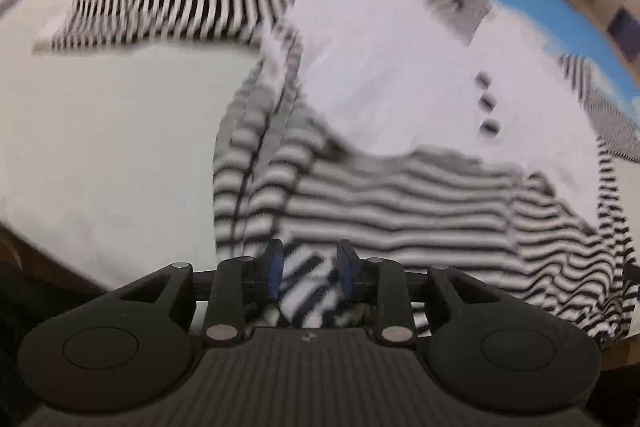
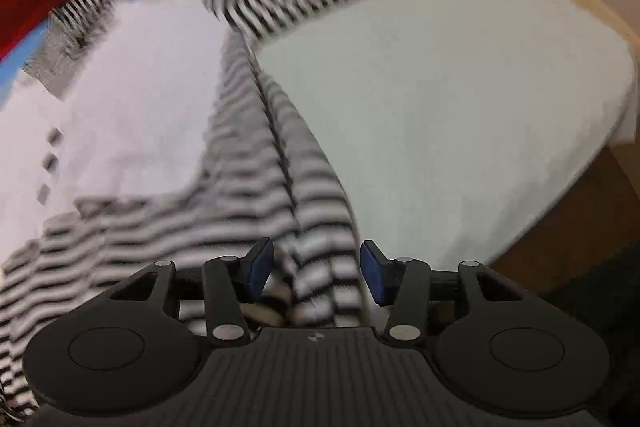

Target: Fold small clothes

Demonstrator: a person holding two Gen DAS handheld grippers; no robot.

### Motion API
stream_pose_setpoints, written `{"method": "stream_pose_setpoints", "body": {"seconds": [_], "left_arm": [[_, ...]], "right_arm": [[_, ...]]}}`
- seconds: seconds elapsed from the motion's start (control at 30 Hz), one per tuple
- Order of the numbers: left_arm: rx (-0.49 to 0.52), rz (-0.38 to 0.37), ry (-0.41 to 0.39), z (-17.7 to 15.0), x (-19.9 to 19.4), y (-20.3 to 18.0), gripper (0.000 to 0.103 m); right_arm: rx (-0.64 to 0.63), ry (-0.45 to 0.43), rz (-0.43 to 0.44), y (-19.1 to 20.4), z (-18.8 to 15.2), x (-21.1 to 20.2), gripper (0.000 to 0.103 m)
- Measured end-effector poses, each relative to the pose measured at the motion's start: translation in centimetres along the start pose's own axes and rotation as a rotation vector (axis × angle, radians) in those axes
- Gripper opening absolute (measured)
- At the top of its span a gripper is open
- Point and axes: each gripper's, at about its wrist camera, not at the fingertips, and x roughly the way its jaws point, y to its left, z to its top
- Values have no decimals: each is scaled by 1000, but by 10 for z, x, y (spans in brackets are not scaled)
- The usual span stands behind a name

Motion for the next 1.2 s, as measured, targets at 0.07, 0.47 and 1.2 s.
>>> {"method": "stream_pose_setpoints", "body": {"seconds": [0.07,0.47,1.2], "left_arm": [[15,13,-68,1,-7,-7,38],[30,49,-233,16,-38,-5,82],[415,58,-486,139,-27,37,86]], "right_arm": [[-24,-62,21,6,7,-8,50],[-57,-391,148,22,8,-64,56],[-137,-509,177,33,6,-98,56]]}}
